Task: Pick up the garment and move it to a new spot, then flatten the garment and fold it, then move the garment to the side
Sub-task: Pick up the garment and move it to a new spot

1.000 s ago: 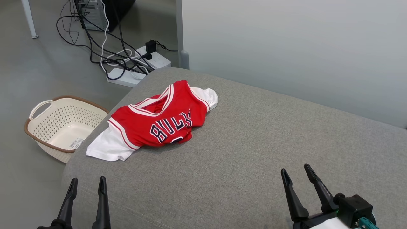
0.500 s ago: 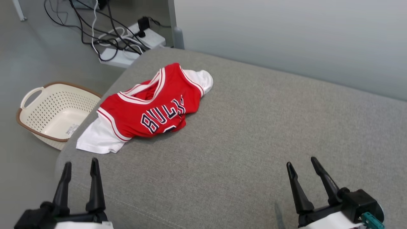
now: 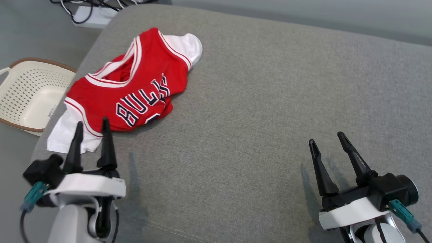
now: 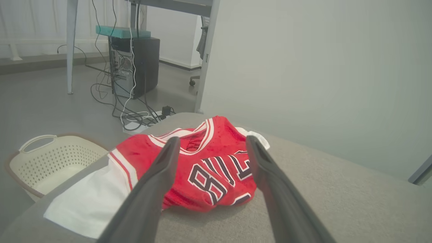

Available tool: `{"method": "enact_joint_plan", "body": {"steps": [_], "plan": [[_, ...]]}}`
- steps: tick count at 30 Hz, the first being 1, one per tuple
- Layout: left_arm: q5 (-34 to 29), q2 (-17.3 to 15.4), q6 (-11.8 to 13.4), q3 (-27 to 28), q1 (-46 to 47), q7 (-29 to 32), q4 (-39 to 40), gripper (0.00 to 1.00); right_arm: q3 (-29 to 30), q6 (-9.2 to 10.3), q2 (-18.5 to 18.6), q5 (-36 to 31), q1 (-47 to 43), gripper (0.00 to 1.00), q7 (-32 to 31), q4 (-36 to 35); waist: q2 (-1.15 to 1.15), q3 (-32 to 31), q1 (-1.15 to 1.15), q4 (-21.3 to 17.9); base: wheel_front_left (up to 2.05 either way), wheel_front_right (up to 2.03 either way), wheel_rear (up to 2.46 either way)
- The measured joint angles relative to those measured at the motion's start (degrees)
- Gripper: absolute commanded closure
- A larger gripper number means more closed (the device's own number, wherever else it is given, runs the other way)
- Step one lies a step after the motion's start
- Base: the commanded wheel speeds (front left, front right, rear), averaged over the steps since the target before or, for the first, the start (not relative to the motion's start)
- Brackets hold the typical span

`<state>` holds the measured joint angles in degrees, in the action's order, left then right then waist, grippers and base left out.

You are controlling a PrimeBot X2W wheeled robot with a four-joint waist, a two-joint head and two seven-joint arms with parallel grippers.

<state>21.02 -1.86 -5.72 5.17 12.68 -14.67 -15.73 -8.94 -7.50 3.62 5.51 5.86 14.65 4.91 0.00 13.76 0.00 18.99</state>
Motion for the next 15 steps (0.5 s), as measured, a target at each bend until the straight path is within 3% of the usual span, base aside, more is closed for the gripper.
{"method": "enact_joint_plan", "body": {"steps": [7, 15], "plan": [[-0.23, -0.71, -1.23, 0.59, 12.91, 0.01, -17.12, 0.0, 0.38, 0.0, 0.25, -0.02, 2.2, 0.0, 0.0, -0.47, 0.0, 3.89, 0.0, -2.36, 0.0, 0.0, 0.0], [4.05, -2.43, -1.35, 3.46, 24.25, 0.01, -32.41, 0.0, 0.47, 0.0, 0.37, 0.0, 4.51, 0.0, 0.0, -1.2, 0.0, 7.36, 0.0, -5.27, 0.0, 0.0, 0.0]]}}
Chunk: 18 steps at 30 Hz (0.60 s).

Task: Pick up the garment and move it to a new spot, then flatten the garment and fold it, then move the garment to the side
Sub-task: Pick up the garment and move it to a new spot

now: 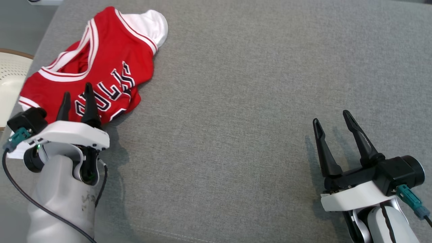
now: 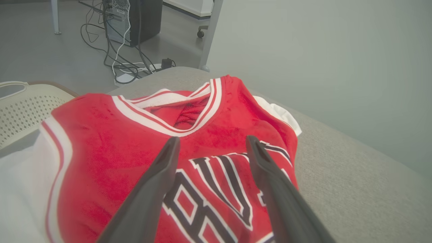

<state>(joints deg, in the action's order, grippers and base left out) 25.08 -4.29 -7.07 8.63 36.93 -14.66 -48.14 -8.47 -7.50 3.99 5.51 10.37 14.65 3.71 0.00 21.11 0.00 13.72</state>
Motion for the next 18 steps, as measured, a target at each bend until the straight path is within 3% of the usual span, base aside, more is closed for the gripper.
{"method": "enact_joint_plan", "body": {"steps": [18], "plan": [[8.38, -4.72, 0.0, -7.44, 12.08, -0.19, -16.78, 0.0, -0.04, 0.0, 0.92, -0.01, 3.8, 0.0, 0.0, -2.08, 0.0, 7.66, 0.0, -4.62, 0.0, 0.0, 0.0]]}}
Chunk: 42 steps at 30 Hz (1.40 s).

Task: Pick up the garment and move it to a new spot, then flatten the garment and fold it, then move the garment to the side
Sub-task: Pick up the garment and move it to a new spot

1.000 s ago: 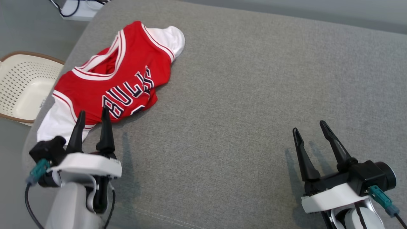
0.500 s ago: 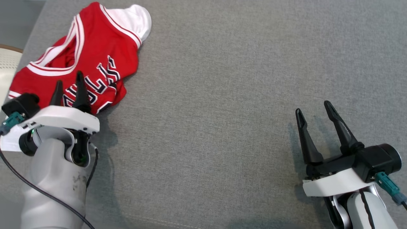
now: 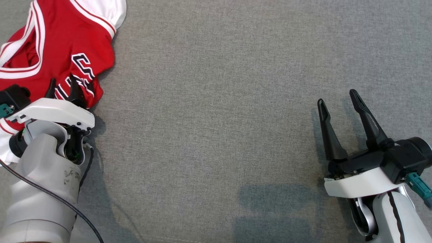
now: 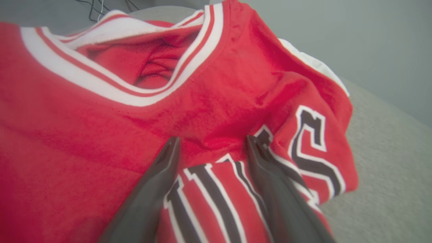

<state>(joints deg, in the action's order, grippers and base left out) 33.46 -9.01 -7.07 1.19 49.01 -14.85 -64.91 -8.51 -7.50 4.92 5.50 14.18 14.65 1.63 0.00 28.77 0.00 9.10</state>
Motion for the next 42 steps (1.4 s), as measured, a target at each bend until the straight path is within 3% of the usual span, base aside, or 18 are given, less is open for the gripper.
{"method": "enact_joint_plan", "body": {"steps": [5, 6, 7, 11, 18, 29, 42], "plan": [[1.36, -1.23, 0.0, -2.74, 1.49, -0.41, -1.94, 0.0, -0.08, 0.0, 0.12, 0.0, 0.04, 0.0, 0.0, -0.32, 0.0, 0.63, 0.0, -0.73, 0.0, 0.0, 0.0], [1.44, -1.38, 0.0, -3.33, 1.77, -0.41, -2.29, 0.26, -0.23, 0.0, 0.11, 0.0, 0.04, 0.0, 0.0, -0.32, 0.0, 0.62, 0.0, -0.82, 0.0, 0.0, 0.0], [1.47, -1.48, 0.0, -3.88, 1.86, -0.41, -2.44, 1.0, -0.6, 0.0, 0.1, 0.0, 0.07, 0.0, 0.0, -0.3, 0.0, 0.59, 0.0, -0.88, 0.0, 0.0, 0.0], [2.5, -2.21, 0.0, -6.15, 1.79, -0.38, -2.05, 1.0, -1.49, 0.0, 0.03, 0.03, 0.57, 0.0, 0.0, -0.08, 0.0, 0.29, 0.0, -1.05, 0.0, 0.0, 0.0], [2.43, -2.91, 0.0, -3.92, -2.15, 0.03, 11.13, 1.0, -2.09, 0.0, 0.03, 0.62, 0.6, 0.0, 0.0, 0.51, 0.0, -1.72, 0.0, -0.82, 0.0, 0.0, 0.0], [-5.25, -1.47, 0.0, 0.36, -11.83, 0.03, 33.03, 1.0, -3.19, 0.0, -1.11, 3.35, 0.75, 0.0, 0.0, 1.11, 0.0, -6.83, 0.0, -3.01, 0.0, 0.0, 0.0], [-4.61, -1.3, 0.0, -7.89, -18.85, 0.03, 45.23, 1.0, -3.92, 0.0, -1.56, 8.86, -1.54, 0.0, 0.0, 1.02, 0.0, -14.71, 0.0, -10.18, 0.0, 0.0, 0.0]]}}
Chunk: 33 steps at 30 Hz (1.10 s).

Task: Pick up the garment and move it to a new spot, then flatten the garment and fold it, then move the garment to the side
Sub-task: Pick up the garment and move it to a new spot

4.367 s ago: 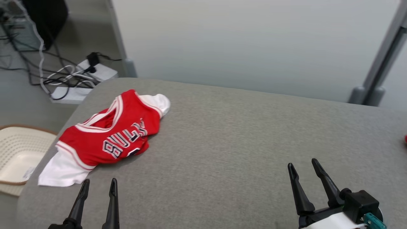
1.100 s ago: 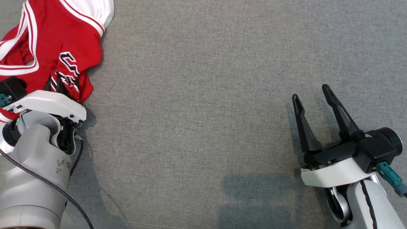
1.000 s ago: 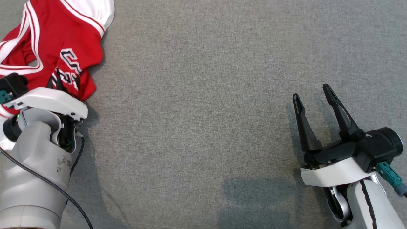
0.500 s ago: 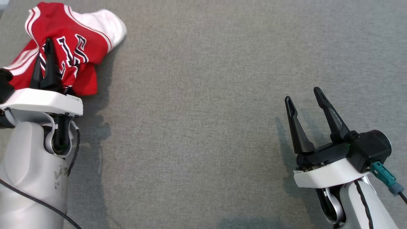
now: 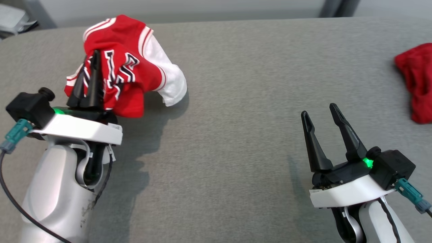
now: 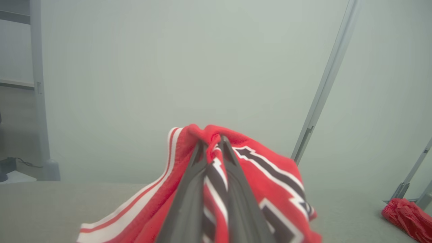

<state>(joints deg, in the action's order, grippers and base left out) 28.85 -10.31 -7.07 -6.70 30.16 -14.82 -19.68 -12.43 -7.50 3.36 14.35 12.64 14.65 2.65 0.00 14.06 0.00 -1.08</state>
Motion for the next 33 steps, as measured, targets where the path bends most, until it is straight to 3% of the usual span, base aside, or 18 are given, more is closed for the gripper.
{"method": "enact_joint_plan", "body": {"steps": [19, 30, 31, 32, 33], "plan": [[0.01, -1.75, -0.01, -9.32, -0.74, 0.94, 0.04, 1.0, -0.33, 0.0, -0.22, 3.37, -1.56, 0.0, 0.0, -0.8, 0.0, -4.14, 0.0, -14.33, 0.0, 0.0, 0.0], [2.4, -1.01, -0.01, -17.2, -1.77, 2.2, -8.51, 1.0, -0.93, 0.0, -0.26, 3.79, -1.76, 0.0, 0.0, -1.42, 0.0, -3.6, 0.0, -16.56, 0.0, 0.0, 0.0], [2.48, -0.93, -0.01, -17.84, -1.77, 2.18, -9.4, 0.54, -0.96, 0.0, -0.27, 3.8, -1.76, 0.0, 0.0, -1.45, 0.0, -3.4, 0.0, -16.55, 0.0, 0.0, 0.0], [2.48, -0.93, -0.01, -18.48, -1.77, 2.09, -10.36, 0.0, -0.96, 0.0, -0.27, 3.8, -1.76, 0.0, 0.0, -1.47, 0.0, -3.19, 0.0, -16.52, 0.0, 0.0, 0.0], [2.5, -0.9, -0.01, -18.97, -1.76, 1.86, -11.27, 0.0, -0.94, 0.0, -0.27, 3.85, -1.76, 0.0, 0.0, -1.49, 0.0, -2.99, 0.0, -16.46, 0.0, 0.0, 0.0]]}}
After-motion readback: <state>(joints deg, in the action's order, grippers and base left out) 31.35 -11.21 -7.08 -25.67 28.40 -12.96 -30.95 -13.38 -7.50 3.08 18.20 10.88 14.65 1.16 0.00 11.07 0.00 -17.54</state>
